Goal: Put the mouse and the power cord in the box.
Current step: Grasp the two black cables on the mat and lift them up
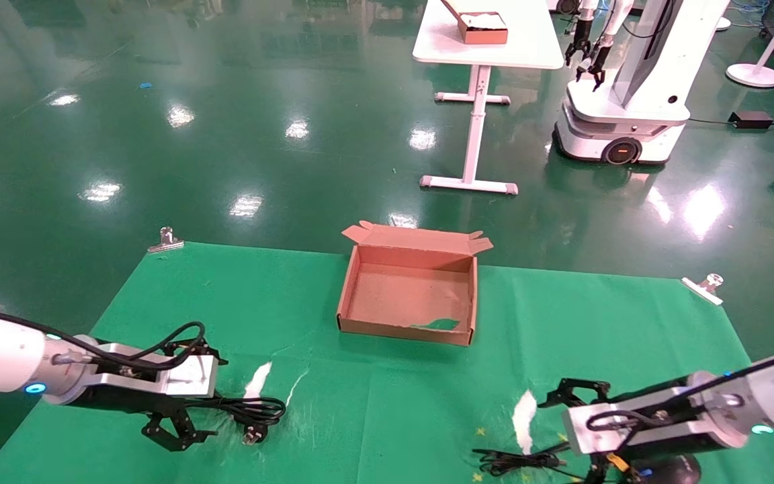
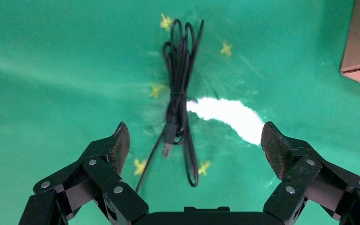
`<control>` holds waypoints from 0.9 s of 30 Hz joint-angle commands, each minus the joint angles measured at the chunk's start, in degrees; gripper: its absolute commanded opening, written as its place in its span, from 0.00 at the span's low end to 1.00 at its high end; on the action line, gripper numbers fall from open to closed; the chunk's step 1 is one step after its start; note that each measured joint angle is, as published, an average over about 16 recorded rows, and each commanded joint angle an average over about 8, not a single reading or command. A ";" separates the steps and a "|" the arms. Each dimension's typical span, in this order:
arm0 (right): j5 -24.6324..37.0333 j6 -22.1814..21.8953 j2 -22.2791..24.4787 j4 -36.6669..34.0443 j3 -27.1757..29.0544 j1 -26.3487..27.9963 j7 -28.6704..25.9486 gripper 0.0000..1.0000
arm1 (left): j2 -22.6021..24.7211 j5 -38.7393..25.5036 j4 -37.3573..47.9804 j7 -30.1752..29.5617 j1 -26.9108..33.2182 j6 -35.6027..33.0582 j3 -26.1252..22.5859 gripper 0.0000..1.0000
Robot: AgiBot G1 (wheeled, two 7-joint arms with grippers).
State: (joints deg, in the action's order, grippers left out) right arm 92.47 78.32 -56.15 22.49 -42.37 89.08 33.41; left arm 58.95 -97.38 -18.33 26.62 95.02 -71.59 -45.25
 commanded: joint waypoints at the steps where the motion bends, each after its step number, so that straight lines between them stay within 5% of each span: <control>1: 1.19 -1.21 -1.73 -3.18 -0.59 1.11 2.07 1.00 | 1.70 -1.33 2.82 2.15 0.52 2.21 -0.65 1.00; 12: 2.15 -4.19 -5.86 -13.58 -1.11 3.10 8.97 1.00 | 4.76 -1.72 11.23 9.52 1.41 5.51 -0.83 1.00; 14: 2.25 -4.52 -6.10 -14.71 -1.16 3.47 9.90 0.82 | 4.97 -1.57 12.16 10.44 1.47 5.90 -0.72 0.97; 21: 2.83 -5.21 -6.68 -17.11 -1.47 4.36 11.86 0.00 | 5.53 -1.25 14.13 12.32 1.78 6.96 -0.43 0.14; 23: 2.94 -5.30 -6.78 -17.42 -1.53 4.48 12.00 0.00 | 5.62 -1.25 14.38 12.51 1.85 7.11 -0.41 0.00; 27: 2.97 -5.30 -6.76 -17.36 -1.55 4.51 11.97 0.00 | 5.60 -1.20 14.32 12.49 1.87 7.13 -0.38 0.00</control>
State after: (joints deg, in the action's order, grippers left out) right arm 95.38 73.05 -62.87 5.25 -43.89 93.52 45.33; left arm 64.52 -98.60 -4.10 39.03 96.86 -64.53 -45.64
